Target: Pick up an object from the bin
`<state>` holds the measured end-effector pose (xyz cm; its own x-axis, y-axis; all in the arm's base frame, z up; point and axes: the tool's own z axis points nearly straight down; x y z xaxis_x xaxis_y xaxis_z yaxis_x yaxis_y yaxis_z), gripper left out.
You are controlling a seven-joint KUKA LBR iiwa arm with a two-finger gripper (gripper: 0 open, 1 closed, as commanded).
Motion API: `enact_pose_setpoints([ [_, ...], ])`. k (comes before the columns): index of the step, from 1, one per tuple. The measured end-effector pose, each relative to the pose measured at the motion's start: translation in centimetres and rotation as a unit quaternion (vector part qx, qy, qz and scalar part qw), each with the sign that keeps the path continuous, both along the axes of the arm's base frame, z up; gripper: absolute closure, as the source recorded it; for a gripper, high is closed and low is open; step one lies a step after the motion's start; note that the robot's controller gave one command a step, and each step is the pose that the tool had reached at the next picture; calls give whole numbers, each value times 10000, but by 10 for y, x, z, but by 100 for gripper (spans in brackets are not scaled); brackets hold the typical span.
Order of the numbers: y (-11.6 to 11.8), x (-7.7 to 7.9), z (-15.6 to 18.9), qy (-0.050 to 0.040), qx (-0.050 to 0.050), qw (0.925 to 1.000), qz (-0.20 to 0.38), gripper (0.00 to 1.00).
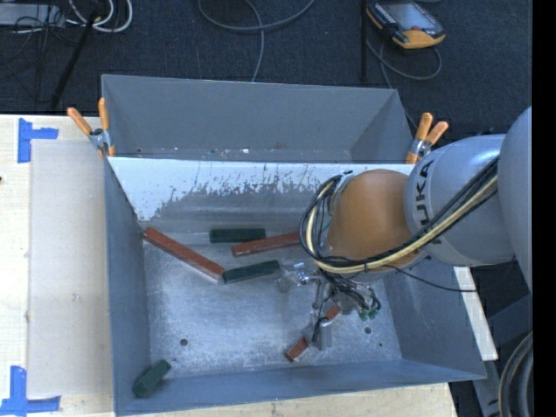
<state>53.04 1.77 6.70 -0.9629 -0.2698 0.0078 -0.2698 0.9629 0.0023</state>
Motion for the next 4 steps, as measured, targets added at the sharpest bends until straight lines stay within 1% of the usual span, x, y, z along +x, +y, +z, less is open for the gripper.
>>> enact_pose_setpoints([
  [1, -70, 11, 3, -45, 5, 9759, 2180, 0],
  [2, -78, 40, 4, -42, 26, 8897, 4564, 0],
  [3, -88, 40, 39, -29, 52, 6056, 7958, 0],
  [4, -119, 61, 1, -22, 71, 4026, 9153, 0],
])
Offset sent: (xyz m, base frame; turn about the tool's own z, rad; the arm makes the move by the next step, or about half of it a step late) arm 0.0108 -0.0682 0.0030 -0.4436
